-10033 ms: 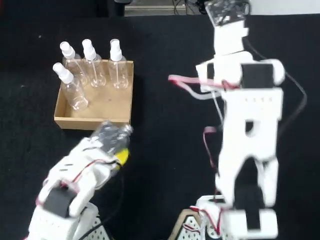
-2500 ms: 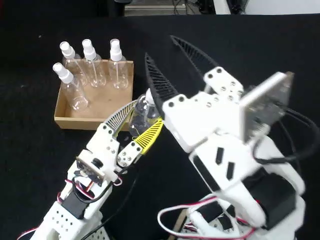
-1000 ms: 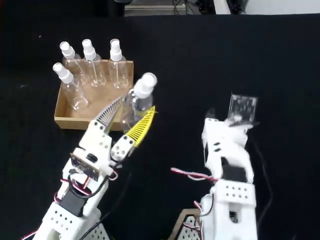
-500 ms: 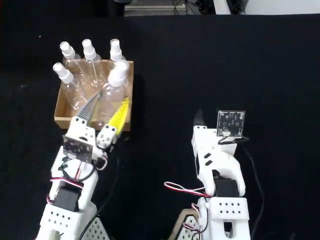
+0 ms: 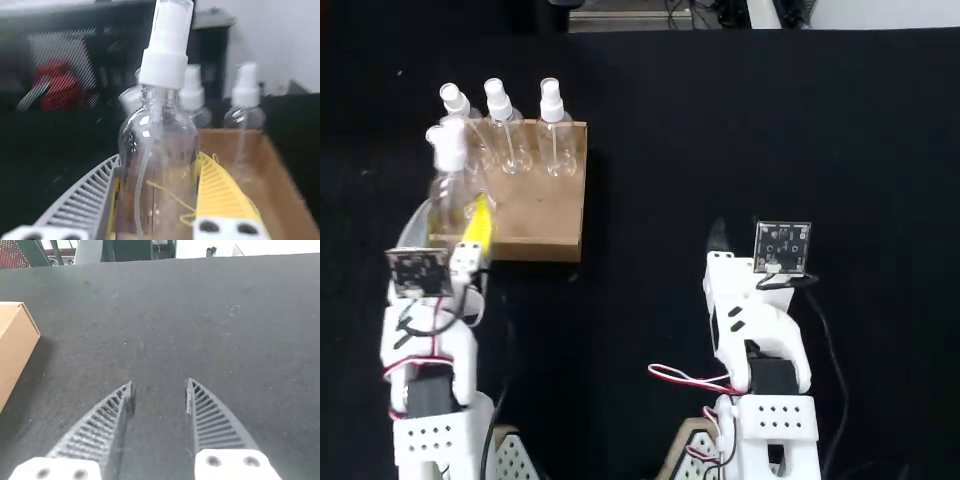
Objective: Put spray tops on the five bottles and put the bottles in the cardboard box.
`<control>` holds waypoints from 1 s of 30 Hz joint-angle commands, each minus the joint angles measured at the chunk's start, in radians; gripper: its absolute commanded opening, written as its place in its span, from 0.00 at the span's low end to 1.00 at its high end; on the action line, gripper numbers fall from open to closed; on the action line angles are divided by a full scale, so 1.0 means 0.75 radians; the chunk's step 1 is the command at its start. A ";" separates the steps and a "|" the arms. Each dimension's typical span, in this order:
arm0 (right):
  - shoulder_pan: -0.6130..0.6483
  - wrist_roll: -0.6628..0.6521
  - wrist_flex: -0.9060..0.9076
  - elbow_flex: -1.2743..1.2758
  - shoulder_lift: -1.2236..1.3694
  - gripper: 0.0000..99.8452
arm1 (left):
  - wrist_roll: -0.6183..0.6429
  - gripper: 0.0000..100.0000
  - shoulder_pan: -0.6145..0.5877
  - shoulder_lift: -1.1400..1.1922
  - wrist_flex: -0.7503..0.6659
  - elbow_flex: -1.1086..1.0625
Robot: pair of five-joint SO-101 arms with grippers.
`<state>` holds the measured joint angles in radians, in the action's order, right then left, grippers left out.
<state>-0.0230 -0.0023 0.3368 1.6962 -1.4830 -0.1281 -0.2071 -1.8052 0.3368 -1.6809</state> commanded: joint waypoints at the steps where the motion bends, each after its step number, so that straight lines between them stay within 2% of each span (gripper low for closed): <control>1: 0.014 -0.004 0.008 -0.001 -0.036 0.14 | 0.010 0.03 -0.234 -0.023 0.110 -0.026; 10: 0.014 -0.004 0.014 -0.001 -0.036 0.14 | 0.006 0.03 -0.762 -0.018 0.125 -0.026; 16: 0.014 -0.004 0.014 -0.001 -0.036 0.14 | 0.002 0.03 -0.989 -0.016 0.145 -0.026; 21: 0.014 -0.004 0.016 -0.001 -0.032 0.14 | 0.002 0.03 -1.014 -0.020 0.170 -0.026; 27: 0.014 -0.004 0.018 -0.001 -0.030 0.14 | 0.072 0.03 -1.006 -0.010 -0.258 -0.026; 30: 0.014 -0.004 0.018 -0.001 -0.030 0.14 | 0.121 0.03 -0.981 0.025 -0.407 -0.026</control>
<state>-0.0230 -0.0023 0.3460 1.6962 -1.4830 -0.0821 -0.9544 -1.8036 0.1972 -1.6809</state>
